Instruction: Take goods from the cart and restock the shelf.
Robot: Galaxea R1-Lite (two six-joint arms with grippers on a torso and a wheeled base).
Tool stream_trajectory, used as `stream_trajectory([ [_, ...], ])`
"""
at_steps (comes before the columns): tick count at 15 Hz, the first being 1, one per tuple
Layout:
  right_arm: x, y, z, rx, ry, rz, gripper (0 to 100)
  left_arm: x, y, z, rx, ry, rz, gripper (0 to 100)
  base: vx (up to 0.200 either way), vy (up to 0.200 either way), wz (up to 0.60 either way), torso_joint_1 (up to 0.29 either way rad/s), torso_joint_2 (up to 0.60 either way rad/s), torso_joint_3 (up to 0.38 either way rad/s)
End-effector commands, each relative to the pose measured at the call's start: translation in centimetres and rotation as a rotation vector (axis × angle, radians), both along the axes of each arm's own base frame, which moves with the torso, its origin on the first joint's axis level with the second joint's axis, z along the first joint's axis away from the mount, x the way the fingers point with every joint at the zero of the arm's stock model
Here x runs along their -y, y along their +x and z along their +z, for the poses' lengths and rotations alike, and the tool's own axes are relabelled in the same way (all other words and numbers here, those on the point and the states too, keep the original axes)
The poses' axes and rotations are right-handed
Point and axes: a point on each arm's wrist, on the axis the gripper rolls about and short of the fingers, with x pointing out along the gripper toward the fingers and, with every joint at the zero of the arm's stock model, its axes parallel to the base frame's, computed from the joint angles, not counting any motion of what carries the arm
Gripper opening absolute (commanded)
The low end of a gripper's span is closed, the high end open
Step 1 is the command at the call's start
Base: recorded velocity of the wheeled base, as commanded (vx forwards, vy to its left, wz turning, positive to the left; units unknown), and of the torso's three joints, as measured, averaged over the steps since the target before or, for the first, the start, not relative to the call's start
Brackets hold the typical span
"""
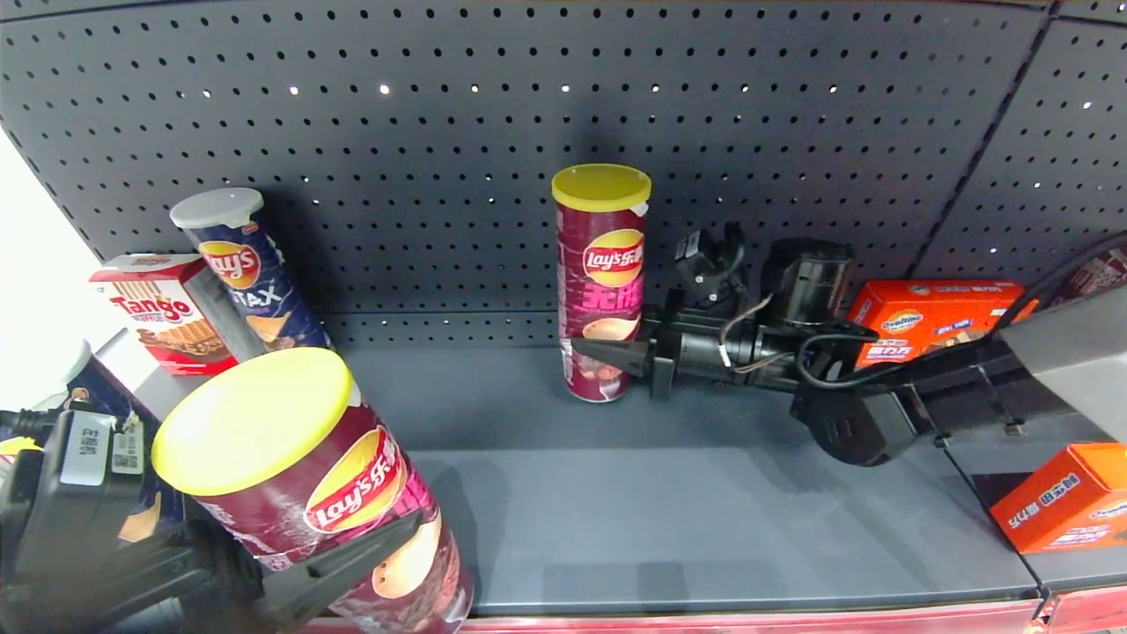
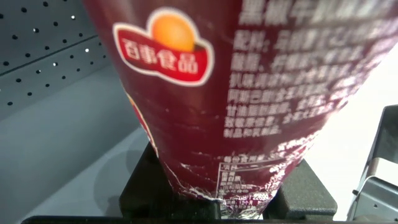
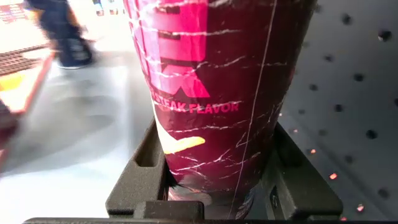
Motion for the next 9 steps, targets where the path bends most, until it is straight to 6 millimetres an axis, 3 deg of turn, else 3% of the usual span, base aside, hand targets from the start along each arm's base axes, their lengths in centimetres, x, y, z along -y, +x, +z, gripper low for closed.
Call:
stream_trajectory([
  [1, 1.4, -4.9, 2.1, 0.008, 0.005, 0.002, 0, 0.0, 0.0, 0.0, 0.002, -0.001, 0.001, 0, 0.0, 0.0, 0.0, 0.0, 0.0, 0.0],
  [4, 2.1, -7.9, 0.6, 0.007, 0.014, -0.038, 0, 0.0, 0.0, 0.1, 0.003, -0.002, 0.001, 0, 0.0, 0.0, 0.0, 0.0, 0.0, 0.0],
  [5, 2.4, -9.0, -0.7, -0.008, 0.006, -0.038, 0, 0.0, 0.1, 0.2, 0.006, -0.003, 0.002, 0, 0.0, 0.0, 0.0, 0.0, 0.0, 0.0],
  [9, 2.8, -10.8, -4.0, -0.049, -0.025, -0.041, 0, 0.0, 0.2, 0.4, 0.014, -0.007, 0.004, 0, 0.0, 0.0, 0.0, 0.0, 0.0, 0.0],
])
